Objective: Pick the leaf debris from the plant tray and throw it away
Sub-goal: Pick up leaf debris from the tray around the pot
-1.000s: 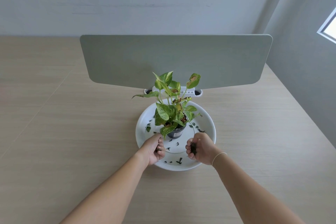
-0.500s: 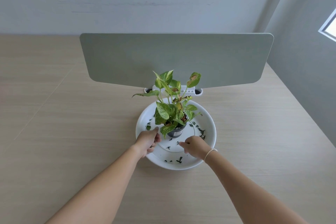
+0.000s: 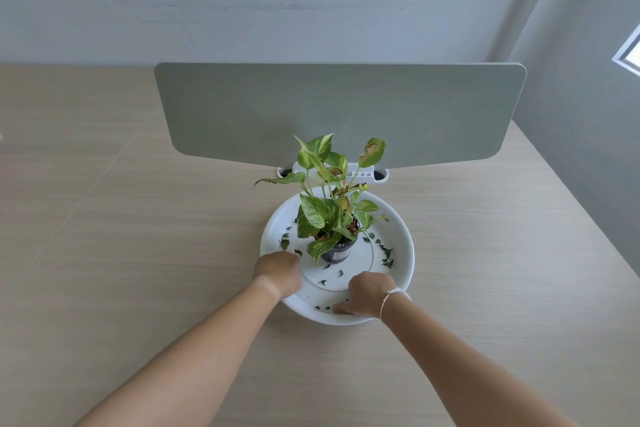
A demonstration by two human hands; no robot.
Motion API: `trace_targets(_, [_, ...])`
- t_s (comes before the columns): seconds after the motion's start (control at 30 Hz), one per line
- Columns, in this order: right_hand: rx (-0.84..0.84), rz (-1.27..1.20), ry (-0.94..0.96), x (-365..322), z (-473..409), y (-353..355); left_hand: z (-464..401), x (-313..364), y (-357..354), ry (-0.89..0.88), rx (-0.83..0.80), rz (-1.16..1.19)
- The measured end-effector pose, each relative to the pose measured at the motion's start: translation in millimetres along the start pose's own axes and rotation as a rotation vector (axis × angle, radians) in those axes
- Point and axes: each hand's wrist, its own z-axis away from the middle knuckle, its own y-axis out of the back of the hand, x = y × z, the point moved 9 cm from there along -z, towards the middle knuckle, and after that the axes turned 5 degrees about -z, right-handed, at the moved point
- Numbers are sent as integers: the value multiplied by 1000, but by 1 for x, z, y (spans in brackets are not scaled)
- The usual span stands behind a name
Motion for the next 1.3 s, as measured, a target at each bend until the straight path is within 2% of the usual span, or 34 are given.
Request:
trace_targets(0.13, [-30,-1,6,0,-2,-2,1,8,-1,-13,4,-79])
trace_targets(0.43, [-91,3,23,-1,-7,-9,2,12,-6,-1,-28,-96])
trace_targets(0.73, [-80,-39,19,-2,-9,-11,6,17,-1,57,-12,-140])
trace_targets(0.9, [-61,-197,-34,6,-11,-8,5,18,-4,76,-45,-132])
trace_targets(1.07, [-13,-565,-87,17,-8,3,5,21,-10,65,-90,-82])
trace_targets(1.17, [-47,-771,-111,21,-4,7,4,21,-12,38,-126,91])
trace_targets(1.3, [-115,-1145,-158,29,0,2,-3,24,-13,31,-236,635])
